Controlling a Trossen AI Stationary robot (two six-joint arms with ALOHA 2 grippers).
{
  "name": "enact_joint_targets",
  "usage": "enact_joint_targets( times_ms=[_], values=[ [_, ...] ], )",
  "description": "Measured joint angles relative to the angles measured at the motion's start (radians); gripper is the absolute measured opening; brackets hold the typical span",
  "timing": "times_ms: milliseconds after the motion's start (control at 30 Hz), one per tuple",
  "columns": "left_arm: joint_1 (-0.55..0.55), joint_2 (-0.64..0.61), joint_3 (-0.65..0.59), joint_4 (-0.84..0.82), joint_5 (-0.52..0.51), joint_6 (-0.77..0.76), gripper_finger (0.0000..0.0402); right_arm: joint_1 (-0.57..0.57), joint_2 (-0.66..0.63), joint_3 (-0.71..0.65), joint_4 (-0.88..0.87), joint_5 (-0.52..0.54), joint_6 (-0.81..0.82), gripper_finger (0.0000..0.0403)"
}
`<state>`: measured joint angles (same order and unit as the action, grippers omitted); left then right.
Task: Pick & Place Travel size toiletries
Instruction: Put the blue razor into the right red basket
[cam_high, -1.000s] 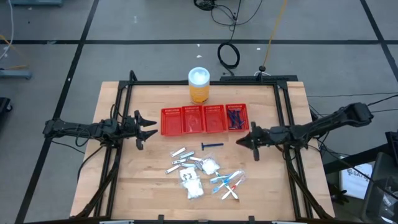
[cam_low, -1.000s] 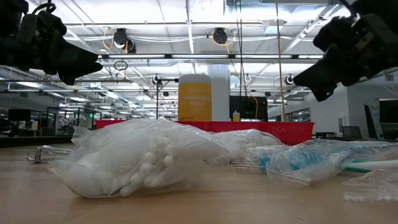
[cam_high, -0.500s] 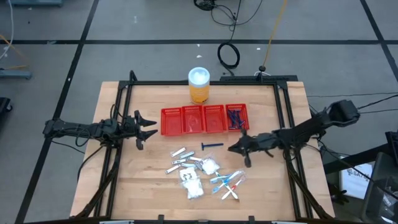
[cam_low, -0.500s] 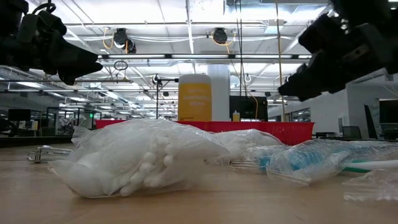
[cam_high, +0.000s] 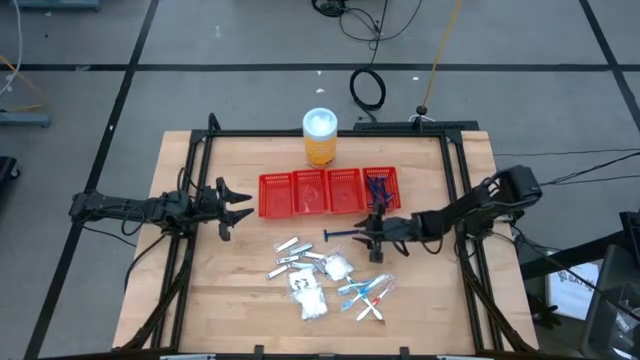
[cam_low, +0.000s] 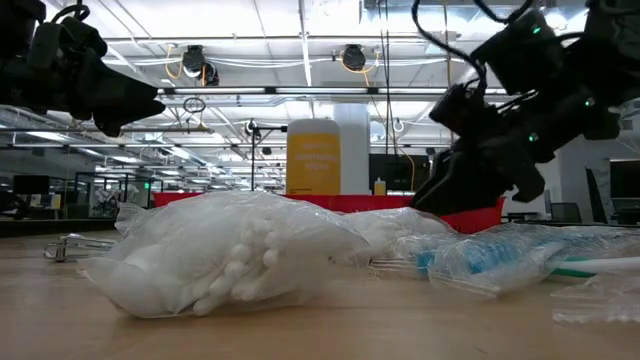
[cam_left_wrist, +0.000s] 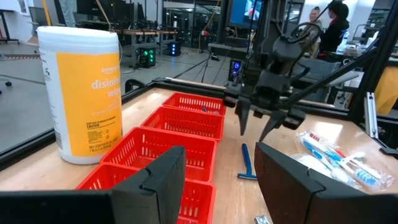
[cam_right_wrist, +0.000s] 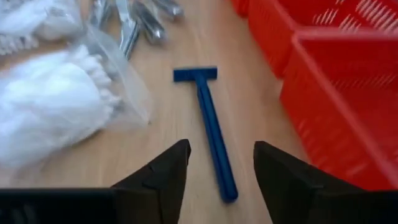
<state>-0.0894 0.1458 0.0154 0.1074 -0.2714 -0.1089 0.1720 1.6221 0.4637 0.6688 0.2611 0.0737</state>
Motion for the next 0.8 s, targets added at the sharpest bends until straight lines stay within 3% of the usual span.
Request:
enact_joint_targets(
  times_ms=[233, 800],
  values=[
    [0.000, 0.000, 0.000, 0.000, 0.000, 0.000, 0.0186, -0.019, 0.065, 0.000, 0.002, -0.027, 0.020, 0.0169],
    [0.000, 0.000, 0.000, 0.000, 0.000, 0.000, 0.0186, -0.024, 0.058, 0.000, -0.042, -0.032, 0.023, 0.0126]
  ],
)
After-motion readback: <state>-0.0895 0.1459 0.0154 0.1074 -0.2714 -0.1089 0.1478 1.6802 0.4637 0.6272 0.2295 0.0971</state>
